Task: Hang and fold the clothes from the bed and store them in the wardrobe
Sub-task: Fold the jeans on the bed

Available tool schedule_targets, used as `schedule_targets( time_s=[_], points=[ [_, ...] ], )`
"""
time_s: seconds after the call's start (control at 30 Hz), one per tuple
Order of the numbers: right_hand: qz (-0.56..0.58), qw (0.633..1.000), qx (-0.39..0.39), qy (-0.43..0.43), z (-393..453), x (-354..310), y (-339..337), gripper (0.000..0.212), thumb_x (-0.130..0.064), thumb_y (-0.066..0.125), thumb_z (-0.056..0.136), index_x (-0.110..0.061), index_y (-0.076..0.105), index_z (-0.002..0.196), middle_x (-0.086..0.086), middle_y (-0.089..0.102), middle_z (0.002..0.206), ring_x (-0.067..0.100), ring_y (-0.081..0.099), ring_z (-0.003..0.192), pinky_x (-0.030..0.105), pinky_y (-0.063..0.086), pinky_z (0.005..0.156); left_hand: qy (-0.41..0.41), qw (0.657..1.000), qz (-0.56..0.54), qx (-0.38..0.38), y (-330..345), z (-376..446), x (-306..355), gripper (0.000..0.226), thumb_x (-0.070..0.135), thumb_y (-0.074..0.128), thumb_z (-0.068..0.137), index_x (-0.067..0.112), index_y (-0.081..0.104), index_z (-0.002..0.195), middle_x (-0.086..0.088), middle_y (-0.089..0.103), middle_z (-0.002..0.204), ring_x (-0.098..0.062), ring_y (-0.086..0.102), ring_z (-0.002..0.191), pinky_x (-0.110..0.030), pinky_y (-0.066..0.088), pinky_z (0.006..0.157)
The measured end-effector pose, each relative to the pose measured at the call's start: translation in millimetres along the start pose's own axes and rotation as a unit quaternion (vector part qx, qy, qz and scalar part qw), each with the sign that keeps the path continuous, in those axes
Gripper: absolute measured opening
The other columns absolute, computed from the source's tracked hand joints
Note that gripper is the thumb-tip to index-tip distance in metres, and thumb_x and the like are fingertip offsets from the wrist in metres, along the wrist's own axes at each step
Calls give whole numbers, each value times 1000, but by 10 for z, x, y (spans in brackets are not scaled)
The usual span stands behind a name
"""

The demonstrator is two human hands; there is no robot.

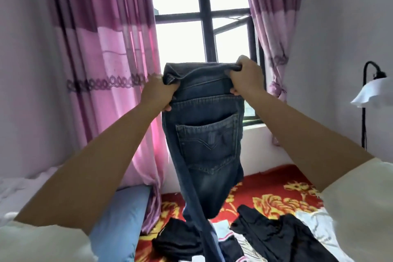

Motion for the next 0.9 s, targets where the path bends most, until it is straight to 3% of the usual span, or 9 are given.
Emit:
schedule_targets(
  time_s=[0.1,0.27,0.37,0.43,0.5,0.57,0.63,0.77,0.9],
  points=[
    [-55,997,-51,9,-50,6,-3,32,-12,55,87,-20,36,63,1,47,62,17,47,49,23,41,42,-68,992,35,-95,128,-79,-103,16,22,55,91,10,48,98,-2,43,63,-13,38,47,-13,26,30],
    [-77,943,-291,140,-320,200,233,24,-3,56,87,-14,42,71,4,38,63,13,35,46,11,33,32,-194,913,131,-333,434,-400,-585,27,27,50,95,11,44,74,5,29,34,-4,16,26,-10,12,33],
    [-142,872,-397,250,-639,587,402,13,-3,53,90,-8,48,100,14,51,90,19,50,43,20,45,31,-229,877,131,-402,673,-610,-924,25,25,51,94,9,47,76,5,31,33,-4,19,26,-11,14,30],
    [-161,830,-435,311,-839,970,574,37,0,49,92,-1,39,127,25,45,125,24,62,43,29,51,35,-250,872,107,-407,852,-724,-1156,18,21,53,93,6,49,84,3,40,38,-4,29,25,-13,21,27],
    [-165,816,-442,335,-979,1286,780,36,1,44,94,2,38,129,28,42,134,28,68,62,32,52,41,-307,874,33,-375,1036,-804,-1435,15,16,53,93,3,47,95,-7,55,60,-8,48,29,-15,34,28],
    [-161,838,-419,310,-1008,1446,1063,9,-1,41,94,-3,50,95,20,57,107,21,65,60,26,51,41,-363,881,-33,-301,1172,-764,-1718,21,13,53,92,-1,44,105,-19,59,100,-22,68,59,-21,49,36],
    [-186,880,-370,232,-853,1471,1293,13,1,40,92,-5,46,83,10,51,81,21,59,61,28,46,43,-349,914,-42,-203,1192,-552,-1915,20,12,52,93,1,45,108,-18,53,117,-33,64,97,-27,56,47],
    [-152,960,-229,58,-286,1027,1339,17,-5,41,95,0,48,109,17,51,105,31,48,100,33,37,80,-106,992,59,-45,913,31,-1555,27,10,48,93,0,44,118,-22,26,145,-32,35,130,-29,36,98],
    [-8,984,-100,-148,145,355,1066,16,6,38,89,14,48,98,30,48,112,31,47,101,28,43,94,80,993,70,45,554,343,-910,24,-7,55,83,12,40,84,-36,31,135,-53,23,130,-20,23,101]
  ],
)
Point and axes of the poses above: each hand's wrist, its own z-axis towards the middle knuckle, its own y-axis out of the palm, x = y × z, the point moved 10 cm from there along z, towards the middle knuckle
